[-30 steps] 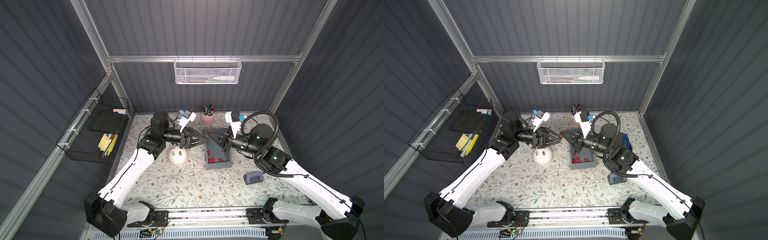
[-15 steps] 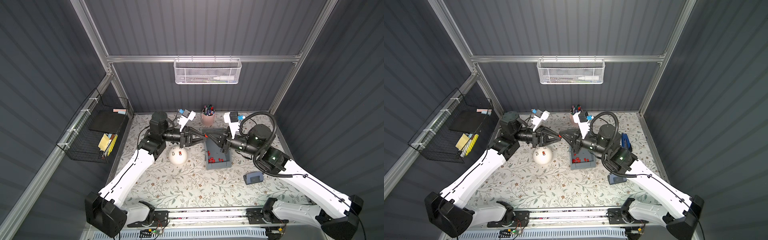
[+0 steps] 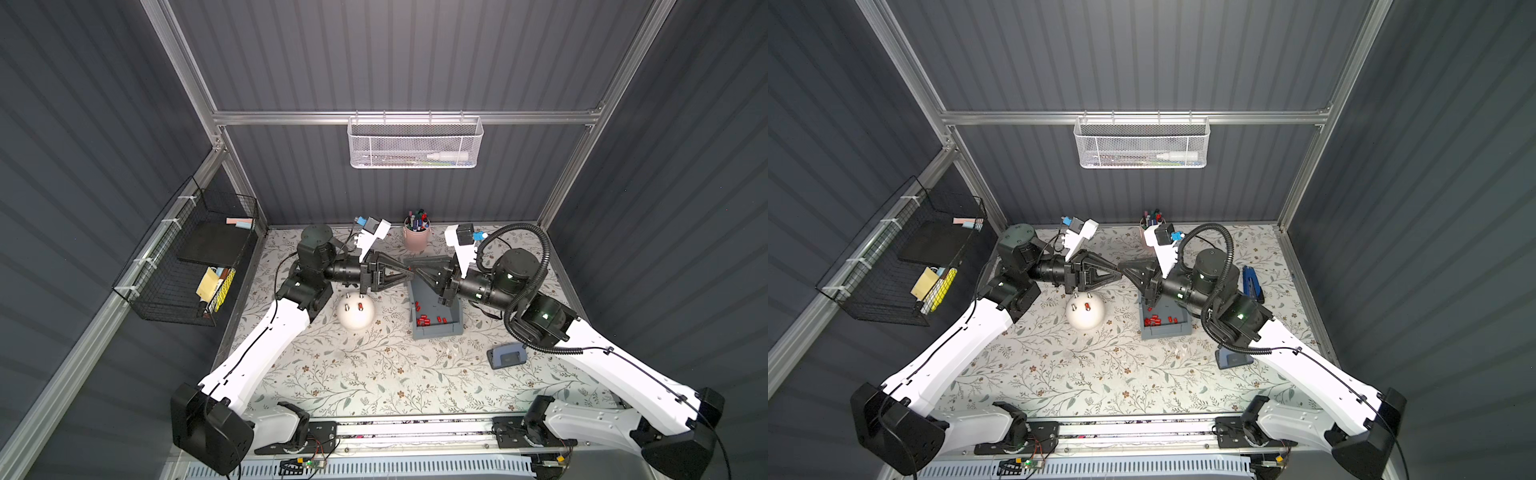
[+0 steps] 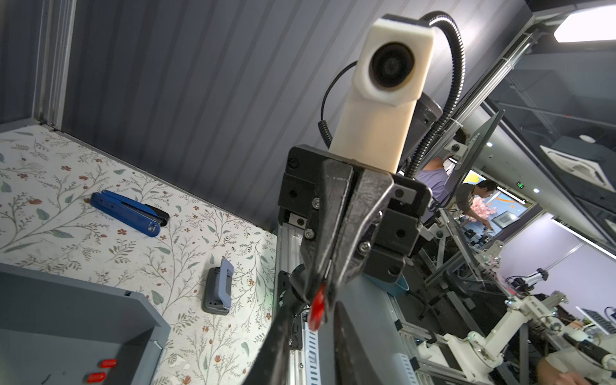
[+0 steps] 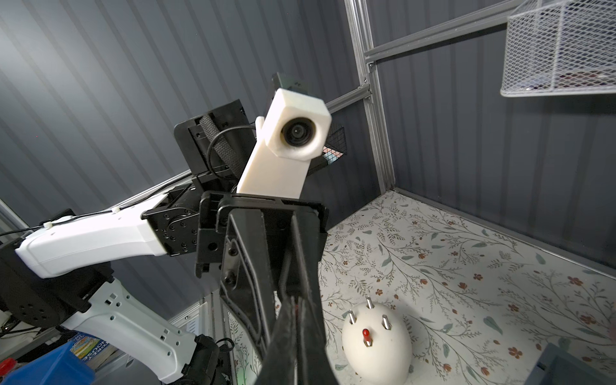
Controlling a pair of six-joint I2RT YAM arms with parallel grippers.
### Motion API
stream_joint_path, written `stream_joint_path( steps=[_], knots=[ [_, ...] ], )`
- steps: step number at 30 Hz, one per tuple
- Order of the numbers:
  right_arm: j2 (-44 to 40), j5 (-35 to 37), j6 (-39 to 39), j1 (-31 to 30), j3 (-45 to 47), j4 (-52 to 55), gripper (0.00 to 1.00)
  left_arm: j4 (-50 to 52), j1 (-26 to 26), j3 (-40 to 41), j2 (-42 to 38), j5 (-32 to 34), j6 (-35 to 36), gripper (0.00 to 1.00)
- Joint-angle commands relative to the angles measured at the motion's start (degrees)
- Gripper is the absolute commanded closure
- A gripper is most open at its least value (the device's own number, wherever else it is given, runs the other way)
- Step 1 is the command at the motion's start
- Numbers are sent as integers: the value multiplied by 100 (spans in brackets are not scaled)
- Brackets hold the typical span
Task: Cover the protruding screws with screw protection sleeves
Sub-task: Pick up the screw protection sleeve from the storage box.
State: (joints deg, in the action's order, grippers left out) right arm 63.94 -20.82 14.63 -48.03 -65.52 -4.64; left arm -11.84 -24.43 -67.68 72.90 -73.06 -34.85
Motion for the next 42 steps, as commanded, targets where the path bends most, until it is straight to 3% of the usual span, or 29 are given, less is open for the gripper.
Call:
stream_joint_path(
  steps=[1,5,11,18,22,24,27,30,33,36,42],
  knots=[
    [17,6,-119,-62,-137,-10,100,-458,-45,83,-155,65,-192,89],
    [-3,51,-112,-83,-132,5,100,-545,-45,109,-171,81,-251,92],
    [-22,49,-101,-119,-93,25,100,-556,-45,144,-220,134,-270,85],
    [-31,87,-105,-163,-51,7,100,-641,-45,237,-312,119,-217,100],
    [-25,97,-92,-172,-43,7,100,-587,-45,261,-358,101,-90,100],
    [-39,104,-101,-172,-46,7,97,-268,-40,264,-405,107,194,100],
    [-79,147,-155,-172,-61,25,80,540,-45,240,-508,135,878,100],
    [-151,210,-225,-172,-72,25,57,1168,-45,209,-608,157,1443,100],
    [-230,210,-326,-172,-101,-1,50,1808,-45,152,-687,134,2040,100],
    [-277,444,-425,-172,-183,57,50,2641,-44,44,-733,145,2690,100],
    [-92,-80,-984,-172,-705,1148,68,4312,-45,-242,-871,536,4047,100]
  ],
)
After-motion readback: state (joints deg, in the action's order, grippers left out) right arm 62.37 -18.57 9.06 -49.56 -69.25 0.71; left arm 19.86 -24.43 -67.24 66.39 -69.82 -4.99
